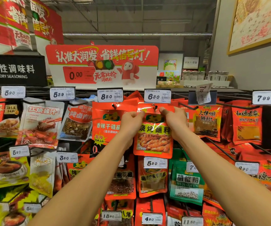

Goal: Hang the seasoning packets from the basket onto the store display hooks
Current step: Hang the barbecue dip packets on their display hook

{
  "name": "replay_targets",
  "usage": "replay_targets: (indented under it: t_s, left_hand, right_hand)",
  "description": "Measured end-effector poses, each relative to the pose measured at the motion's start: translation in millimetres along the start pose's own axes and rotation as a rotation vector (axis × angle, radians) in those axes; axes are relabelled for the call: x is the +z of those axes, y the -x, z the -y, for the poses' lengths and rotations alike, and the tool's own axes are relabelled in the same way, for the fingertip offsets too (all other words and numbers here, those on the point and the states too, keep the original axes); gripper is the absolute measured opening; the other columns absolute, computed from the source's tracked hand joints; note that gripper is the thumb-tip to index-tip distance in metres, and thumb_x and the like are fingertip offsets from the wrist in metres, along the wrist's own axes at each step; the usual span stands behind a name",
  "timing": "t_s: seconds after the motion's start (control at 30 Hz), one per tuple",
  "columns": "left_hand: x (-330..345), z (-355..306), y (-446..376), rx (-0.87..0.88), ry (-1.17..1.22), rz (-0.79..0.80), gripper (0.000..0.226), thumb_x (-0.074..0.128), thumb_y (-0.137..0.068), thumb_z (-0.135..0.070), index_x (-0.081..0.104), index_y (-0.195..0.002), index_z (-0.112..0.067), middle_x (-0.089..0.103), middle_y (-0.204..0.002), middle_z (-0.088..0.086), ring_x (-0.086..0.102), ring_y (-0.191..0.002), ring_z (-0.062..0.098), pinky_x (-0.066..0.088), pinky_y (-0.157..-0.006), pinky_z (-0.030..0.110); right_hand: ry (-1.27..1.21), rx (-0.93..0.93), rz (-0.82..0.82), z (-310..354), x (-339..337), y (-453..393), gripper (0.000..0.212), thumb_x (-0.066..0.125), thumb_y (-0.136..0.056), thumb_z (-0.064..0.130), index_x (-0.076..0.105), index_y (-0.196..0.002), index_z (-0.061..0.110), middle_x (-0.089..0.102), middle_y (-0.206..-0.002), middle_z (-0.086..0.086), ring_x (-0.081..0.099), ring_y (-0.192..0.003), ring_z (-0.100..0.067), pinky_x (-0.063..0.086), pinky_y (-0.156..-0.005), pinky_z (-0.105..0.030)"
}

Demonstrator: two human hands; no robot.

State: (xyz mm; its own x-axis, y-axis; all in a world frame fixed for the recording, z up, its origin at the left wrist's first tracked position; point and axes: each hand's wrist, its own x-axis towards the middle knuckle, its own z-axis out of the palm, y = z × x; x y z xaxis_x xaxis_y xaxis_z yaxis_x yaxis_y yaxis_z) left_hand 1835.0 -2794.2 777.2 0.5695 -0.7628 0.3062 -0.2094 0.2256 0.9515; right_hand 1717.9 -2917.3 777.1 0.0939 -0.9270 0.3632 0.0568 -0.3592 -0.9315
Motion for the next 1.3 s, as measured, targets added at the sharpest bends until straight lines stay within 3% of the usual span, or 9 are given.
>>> replay_targets:
  t_s: [0.17, 0.23, 0.33, 0.43, 0.5, 0.63, 0.8, 1.03, 1.3]
  left_hand:
    - [-2, 2, 3, 0.009, -0.13, 0.078, 0.01, 0.066, -0.094, -0.026, 0.065, -0.085, -0.027, 0.066, -0.081, -0.017, 0.063, -0.076, 0.004, 0.042, -0.06, 0.018]
    - [-3, 0, 2, -0.03, -0.121, 0.085, 0.001, 0.066, -0.095, -0.025, 0.067, -0.094, -0.025, 0.063, -0.085, -0.019, 0.06, -0.079, 0.001, 0.04, -0.062, 0.017]
    - [-3, 0, 2, -0.049, -0.131, 0.086, 0.039, 0.066, -0.093, -0.024, 0.062, -0.13, -0.013, 0.064, -0.097, -0.012, 0.06, -0.084, 0.004, 0.044, -0.069, 0.023]
    - [-5, 0, 7, -0.084, -0.109, 0.059, 0.023, 0.066, -0.093, -0.02, 0.067, -0.116, -0.016, 0.068, -0.099, -0.004, 0.065, -0.094, 0.015, 0.054, -0.08, 0.03]
    - [-8, 1, 11, -0.113, -0.079, 0.062, 0.008, 0.063, -0.095, -0.016, 0.068, -0.101, -0.018, 0.071, -0.104, 0.005, 0.069, -0.097, 0.021, 0.058, -0.089, 0.038]
    - [-13, 2, 23, -0.149, 0.018, 0.117, 0.013, 0.057, -0.1, -0.016, 0.067, -0.107, -0.012, 0.077, -0.096, 0.007, 0.073, -0.078, 0.02, 0.059, -0.076, 0.038]
    - [-8, 8, 51, -0.161, 0.02, 0.129, 0.015, 0.056, -0.1, -0.018, 0.069, -0.106, -0.013, 0.079, -0.086, 0.003, 0.073, -0.068, 0.015, 0.057, -0.07, 0.032]
    - [17, 74, 131, -0.317, 0.055, 0.14, 0.012, 0.059, -0.098, -0.019, 0.071, -0.097, -0.017, 0.077, -0.083, 0.002, 0.071, -0.064, 0.012, 0.056, -0.062, 0.025]
    - [45, 231, 253, -0.778, 0.005, 0.08, 0.015, 0.057, -0.097, -0.013, 0.071, -0.101, -0.012, 0.075, -0.085, 0.006, 0.068, -0.062, 0.015, 0.052, -0.054, 0.022]
  right_hand:
    - [0.174, -0.041, -0.155, 2, 22, -25, 0.014, 0.075, -0.089, 0.034, 0.072, -0.082, 0.022, 0.066, -0.082, 0.007, 0.06, -0.077, -0.017, 0.041, -0.07, -0.026]
    - [0.23, -0.041, -0.169, 2, 28, -35, 0.029, 0.075, -0.09, 0.033, 0.061, -0.066, 0.026, 0.065, -0.082, 0.004, 0.055, -0.066, -0.01, 0.04, -0.062, -0.025]
    - [0.287, -0.008, -0.159, 0, 32, -46, 0.021, 0.073, -0.091, 0.037, 0.067, -0.075, 0.024, 0.071, -0.094, -0.002, 0.054, -0.067, -0.006, 0.04, -0.057, -0.022]
    - [0.326, 0.029, -0.122, -3, 28, -49, 0.043, 0.071, -0.09, 0.047, 0.071, -0.117, 0.013, 0.071, -0.116, -0.008, 0.066, -0.104, -0.028, 0.052, -0.083, -0.032]
    - [0.303, 0.092, -0.102, -6, 15, -42, 0.047, 0.07, -0.09, 0.048, 0.064, -0.122, 0.015, 0.068, -0.121, -0.008, 0.064, -0.111, -0.031, 0.051, -0.089, -0.035]
    - [0.195, 0.081, -0.102, -14, -32, -9, 0.01, 0.07, -0.089, 0.031, 0.068, -0.089, 0.021, 0.074, -0.097, -0.004, 0.069, -0.083, -0.021, 0.054, -0.07, -0.032]
    - [-0.017, 0.161, 0.131, -23, -106, 57, 0.011, 0.062, -0.096, 0.011, 0.067, -0.087, 0.007, 0.071, -0.065, -0.008, 0.066, -0.05, -0.018, 0.054, -0.045, -0.025]
    - [-0.118, 0.345, 0.209, -86, -195, 146, 0.014, 0.057, -0.096, 0.006, 0.063, -0.084, 0.006, 0.067, -0.059, -0.008, 0.059, -0.041, -0.014, 0.047, -0.038, -0.019]
    - [-0.005, 0.75, 0.207, -240, -253, 249, 0.019, 0.056, -0.095, 0.003, 0.062, -0.077, 0.005, 0.063, -0.055, -0.008, 0.055, -0.04, -0.017, 0.044, -0.04, -0.021]
